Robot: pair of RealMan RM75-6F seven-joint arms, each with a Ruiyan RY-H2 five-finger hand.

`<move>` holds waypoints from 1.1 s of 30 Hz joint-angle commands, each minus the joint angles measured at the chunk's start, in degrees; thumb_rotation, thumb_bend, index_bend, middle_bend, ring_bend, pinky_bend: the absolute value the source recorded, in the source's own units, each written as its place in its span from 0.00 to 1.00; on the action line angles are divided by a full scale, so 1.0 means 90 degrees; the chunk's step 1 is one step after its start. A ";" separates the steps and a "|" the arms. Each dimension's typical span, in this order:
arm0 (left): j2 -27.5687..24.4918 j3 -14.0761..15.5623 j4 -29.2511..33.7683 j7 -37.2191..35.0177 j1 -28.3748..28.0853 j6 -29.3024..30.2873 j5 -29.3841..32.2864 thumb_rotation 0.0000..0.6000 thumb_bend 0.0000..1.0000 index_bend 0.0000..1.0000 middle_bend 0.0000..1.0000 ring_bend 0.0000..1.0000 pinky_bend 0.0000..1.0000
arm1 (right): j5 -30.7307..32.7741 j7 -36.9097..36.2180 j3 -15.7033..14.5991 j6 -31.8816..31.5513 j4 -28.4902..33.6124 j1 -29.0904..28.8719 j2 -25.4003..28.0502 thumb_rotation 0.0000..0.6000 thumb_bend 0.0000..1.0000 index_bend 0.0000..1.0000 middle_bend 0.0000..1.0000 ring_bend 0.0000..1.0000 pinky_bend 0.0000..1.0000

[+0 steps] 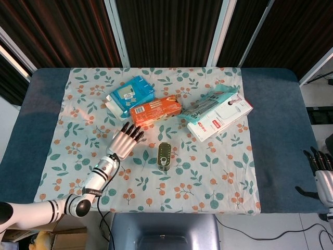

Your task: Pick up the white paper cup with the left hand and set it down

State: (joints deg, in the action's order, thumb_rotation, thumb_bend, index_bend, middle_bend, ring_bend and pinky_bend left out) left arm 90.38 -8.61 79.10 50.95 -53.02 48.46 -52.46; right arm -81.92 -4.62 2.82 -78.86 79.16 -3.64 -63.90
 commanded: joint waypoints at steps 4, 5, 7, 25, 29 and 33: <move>0.0052 0.0106 -0.0141 0.0222 -0.0132 -0.0059 0.0286 1.00 0.35 0.00 0.05 0.00 0.00 | 0.0002 0.0017 -0.0004 0.0013 0.0007 -0.0003 0.0005 1.00 0.19 0.00 0.00 0.00 0.00; 0.0075 0.0125 -0.0188 0.0272 -0.0164 -0.0064 0.0360 1.00 0.34 0.00 0.06 0.00 0.00 | 0.0007 0.0016 -0.0004 0.0015 0.0007 -0.0001 0.0005 1.00 0.19 0.00 0.00 0.00 0.00; 0.0182 0.0213 -0.0448 0.0474 -0.0258 -0.0049 0.0481 1.00 0.34 0.00 0.08 0.00 0.00 | 0.0025 0.0012 -0.0004 0.0030 0.0000 0.0003 0.0010 1.00 0.19 0.00 0.00 0.00 0.00; 0.0539 0.0401 -0.1081 0.0243 -0.0415 0.0068 0.0654 1.00 0.50 0.35 0.35 0.03 0.00 | 0.0056 0.0009 -0.0008 0.0081 0.0037 0.0003 0.0053 1.00 0.19 0.00 0.00 0.00 0.00; 0.0564 0.0448 -0.1157 0.0145 -0.0380 0.0158 0.0518 1.00 0.55 0.41 0.41 0.08 0.00 | 0.0062 0.0029 -0.0015 0.0113 0.0050 -0.0006 0.0059 1.00 0.19 0.00 0.00 0.00 0.00; 0.0450 0.0393 -0.0969 -0.0159 -0.0304 0.0248 0.0360 1.00 0.55 0.42 0.42 0.09 0.00 | 0.0066 0.0037 -0.0013 0.0105 0.0076 -0.0001 0.0074 1.00 0.19 0.00 0.00 0.00 0.00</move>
State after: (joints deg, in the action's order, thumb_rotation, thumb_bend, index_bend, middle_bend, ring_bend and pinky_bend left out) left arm 94.95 -4.79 69.50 50.74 -56.14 50.22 -48.51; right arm -81.33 -4.29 2.71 -77.91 79.85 -3.66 -63.23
